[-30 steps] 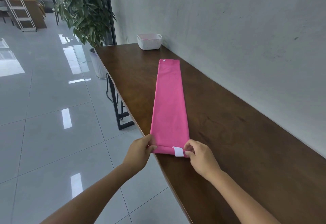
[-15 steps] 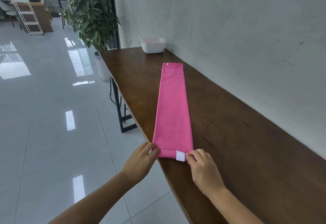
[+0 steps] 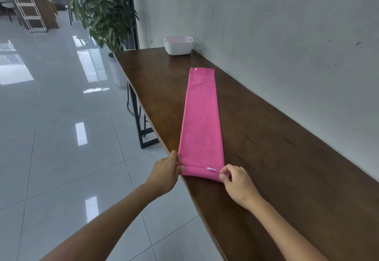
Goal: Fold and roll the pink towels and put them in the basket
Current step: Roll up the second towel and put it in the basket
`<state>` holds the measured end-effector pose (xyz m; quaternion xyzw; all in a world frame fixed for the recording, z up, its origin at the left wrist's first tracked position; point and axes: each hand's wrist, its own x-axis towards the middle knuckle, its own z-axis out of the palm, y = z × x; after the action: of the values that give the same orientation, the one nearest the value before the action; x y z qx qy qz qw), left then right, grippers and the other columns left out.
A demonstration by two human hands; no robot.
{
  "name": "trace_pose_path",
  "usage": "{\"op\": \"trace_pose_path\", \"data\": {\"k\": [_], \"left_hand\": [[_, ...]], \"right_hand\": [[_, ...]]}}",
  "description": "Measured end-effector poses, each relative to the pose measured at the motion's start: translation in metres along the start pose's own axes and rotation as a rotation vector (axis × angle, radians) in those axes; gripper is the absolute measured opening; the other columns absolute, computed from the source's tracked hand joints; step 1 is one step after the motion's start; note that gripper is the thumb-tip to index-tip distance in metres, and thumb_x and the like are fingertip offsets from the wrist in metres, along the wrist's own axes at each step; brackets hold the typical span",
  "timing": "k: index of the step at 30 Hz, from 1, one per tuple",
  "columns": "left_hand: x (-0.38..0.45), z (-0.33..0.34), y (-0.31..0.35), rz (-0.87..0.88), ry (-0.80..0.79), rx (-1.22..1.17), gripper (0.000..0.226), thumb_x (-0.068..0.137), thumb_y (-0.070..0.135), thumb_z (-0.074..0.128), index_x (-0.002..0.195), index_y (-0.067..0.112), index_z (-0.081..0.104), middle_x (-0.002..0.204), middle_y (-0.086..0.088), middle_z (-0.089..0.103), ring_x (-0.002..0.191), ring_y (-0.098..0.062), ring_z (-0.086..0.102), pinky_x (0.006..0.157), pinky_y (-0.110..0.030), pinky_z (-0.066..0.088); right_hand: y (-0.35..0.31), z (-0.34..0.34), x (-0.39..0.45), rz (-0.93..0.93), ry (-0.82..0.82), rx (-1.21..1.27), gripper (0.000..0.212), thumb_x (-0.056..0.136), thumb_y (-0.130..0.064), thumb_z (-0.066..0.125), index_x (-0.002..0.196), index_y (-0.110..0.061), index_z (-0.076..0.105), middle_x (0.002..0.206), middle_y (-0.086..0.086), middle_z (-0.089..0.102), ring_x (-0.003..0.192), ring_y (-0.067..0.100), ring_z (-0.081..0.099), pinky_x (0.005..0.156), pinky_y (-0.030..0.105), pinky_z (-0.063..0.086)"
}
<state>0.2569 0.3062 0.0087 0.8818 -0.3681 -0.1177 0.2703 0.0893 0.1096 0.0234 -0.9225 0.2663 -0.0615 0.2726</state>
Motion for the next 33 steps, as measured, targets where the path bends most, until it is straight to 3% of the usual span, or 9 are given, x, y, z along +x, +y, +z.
{"op": "trace_pose_path", "data": {"k": [2, 4, 7, 11, 15, 19, 25, 30, 33], "left_hand": [[0.003, -0.001, 0.004, -0.045, 0.009, 0.001, 0.015, 0.102, 0.035, 0.050, 0.103, 0.022, 0.043, 0.093, 0.002, 0.065, 0.081, -0.017, 0.061, 0.076, -0.037, 0.056], [0.005, 0.001, 0.009, -0.010, 0.131, 0.086, 0.014, 0.099, 0.032, 0.055, 0.099, 0.022, 0.044, 0.090, 0.002, 0.063, 0.079, -0.018, 0.057, 0.073, -0.036, 0.053], [-0.002, 0.009, 0.013, 0.176, 0.334, 0.210, 0.015, 0.091, 0.019, 0.068, 0.088, 0.020, 0.053, 0.085, 0.002, 0.058, 0.074, -0.016, 0.048, 0.065, -0.030, 0.049], [-0.010, 0.021, -0.003, 0.386, 0.329, 0.345, 0.023, 0.078, 0.004, 0.077, 0.091, 0.018, 0.063, 0.090, 0.001, 0.063, 0.076, -0.018, 0.054, 0.065, -0.029, 0.051], [-0.014, 0.024, -0.014, 0.449, 0.353, 0.359, 0.020, 0.087, 0.013, 0.072, 0.107, 0.013, 0.069, 0.106, -0.002, 0.068, 0.089, -0.021, 0.064, 0.074, -0.032, 0.058], [-0.008, 0.023, -0.009, 0.352, 0.312, 0.223, 0.019, 0.091, 0.022, 0.071, 0.107, 0.014, 0.066, 0.106, 0.000, 0.065, 0.087, -0.019, 0.061, 0.074, -0.033, 0.057], [0.000, 0.013, -0.003, 0.200, 0.264, -0.006, 0.016, 0.098, 0.029, 0.060, 0.110, 0.018, 0.061, 0.104, 0.005, 0.060, 0.089, -0.012, 0.055, 0.081, -0.028, 0.051], [-0.008, 0.007, -0.003, 0.070, 0.185, -0.130, 0.014, 0.098, 0.035, 0.059, 0.098, 0.028, 0.048, 0.096, 0.012, 0.056, 0.085, -0.005, 0.054, 0.073, -0.020, 0.049], [-0.014, 0.007, 0.000, -0.036, 0.151, -0.231, 0.019, 0.098, 0.039, 0.059, 0.091, 0.027, 0.046, 0.089, 0.009, 0.058, 0.080, -0.009, 0.055, 0.066, -0.019, 0.046]], "right_hand": [[-0.003, -0.002, 0.004, 0.063, -0.010, 0.082, 0.007, 0.098, -0.032, 0.060, 0.093, -0.028, 0.058, 0.101, -0.006, 0.060, 0.089, 0.006, 0.055, 0.065, 0.016, 0.038], [-0.004, -0.001, 0.004, 0.036, 0.074, 0.041, 0.011, 0.096, -0.030, 0.064, 0.089, -0.026, 0.057, 0.098, -0.008, 0.056, 0.090, 0.009, 0.053, 0.068, 0.017, 0.039], [-0.005, 0.006, -0.004, -0.195, 0.318, -0.146, 0.010, 0.092, -0.022, 0.069, 0.084, -0.018, 0.064, 0.089, -0.007, 0.056, 0.083, 0.010, 0.053, 0.067, 0.017, 0.042], [0.011, 0.018, -0.020, -0.518, 0.402, -0.318, 0.038, 0.105, -0.028, 0.043, 0.098, -0.009, 0.074, 0.091, 0.001, 0.067, 0.081, 0.013, 0.063, 0.074, 0.024, 0.057], [0.023, 0.023, -0.020, -0.490, 0.353, -0.355, 0.030, 0.090, -0.019, 0.072, 0.118, -0.007, 0.071, 0.111, 0.005, 0.070, 0.102, 0.017, 0.066, 0.089, 0.028, 0.058], [0.019, 0.018, -0.006, -0.449, 0.308, -0.269, 0.027, 0.086, -0.012, 0.077, 0.113, -0.009, 0.071, 0.104, 0.000, 0.067, 0.096, 0.015, 0.062, 0.083, 0.024, 0.056], [0.010, 0.016, 0.004, -0.206, 0.201, -0.035, 0.016, 0.103, -0.025, 0.052, 0.116, -0.021, 0.060, 0.112, -0.009, 0.052, 0.105, 0.007, 0.046, 0.084, 0.012, 0.036], [0.006, 0.012, 0.003, -0.168, 0.098, 0.001, 0.018, 0.104, -0.037, 0.044, 0.109, -0.025, 0.056, 0.105, -0.012, 0.053, 0.098, 0.005, 0.048, 0.074, 0.011, 0.038], [0.004, 0.013, 0.002, -0.161, 0.053, 0.046, 0.014, 0.106, -0.031, 0.040, 0.098, -0.028, 0.051, 0.097, -0.013, 0.054, 0.093, 0.003, 0.051, 0.071, 0.015, 0.038]]}}
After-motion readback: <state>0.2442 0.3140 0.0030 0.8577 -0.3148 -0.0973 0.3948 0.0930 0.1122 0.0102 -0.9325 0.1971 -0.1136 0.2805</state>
